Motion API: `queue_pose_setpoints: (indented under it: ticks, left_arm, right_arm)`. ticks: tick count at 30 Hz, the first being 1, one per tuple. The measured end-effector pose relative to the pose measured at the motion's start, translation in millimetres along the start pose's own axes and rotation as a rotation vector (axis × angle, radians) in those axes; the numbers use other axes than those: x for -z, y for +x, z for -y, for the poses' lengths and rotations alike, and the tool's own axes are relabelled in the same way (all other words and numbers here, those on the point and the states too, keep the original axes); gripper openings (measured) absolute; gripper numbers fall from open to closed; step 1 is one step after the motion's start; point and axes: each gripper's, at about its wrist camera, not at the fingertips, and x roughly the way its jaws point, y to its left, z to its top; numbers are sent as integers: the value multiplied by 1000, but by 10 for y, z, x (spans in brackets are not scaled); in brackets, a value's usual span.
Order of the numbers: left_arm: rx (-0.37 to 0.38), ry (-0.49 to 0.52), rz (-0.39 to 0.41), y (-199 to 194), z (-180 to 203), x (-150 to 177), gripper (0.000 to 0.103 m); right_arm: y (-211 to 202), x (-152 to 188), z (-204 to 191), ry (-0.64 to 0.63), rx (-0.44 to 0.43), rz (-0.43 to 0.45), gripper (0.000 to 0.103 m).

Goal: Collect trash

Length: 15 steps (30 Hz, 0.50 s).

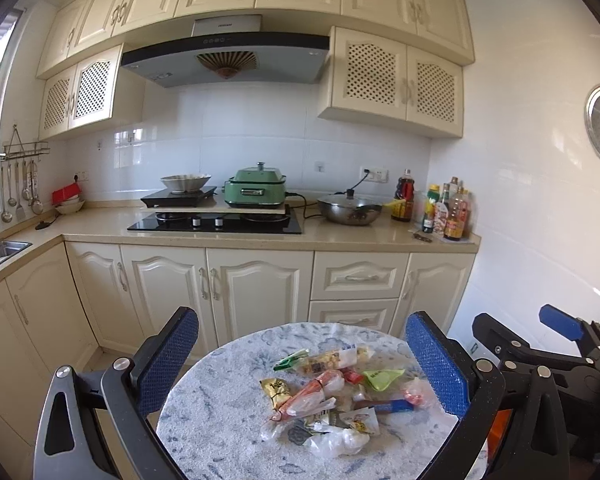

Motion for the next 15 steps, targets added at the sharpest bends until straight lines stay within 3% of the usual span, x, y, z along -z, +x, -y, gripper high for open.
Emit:
queue_pose_setpoints:
  ticks: [7,15]
  left_arm:
    - [-1,6,26,-29,-91,15,102]
    - [-4,1,43,-55,75,157,102]
  right_arm:
    - [-23,37,-48,-13,-7,14,103]
    - [-30,26,-71,-26,-9,15,103]
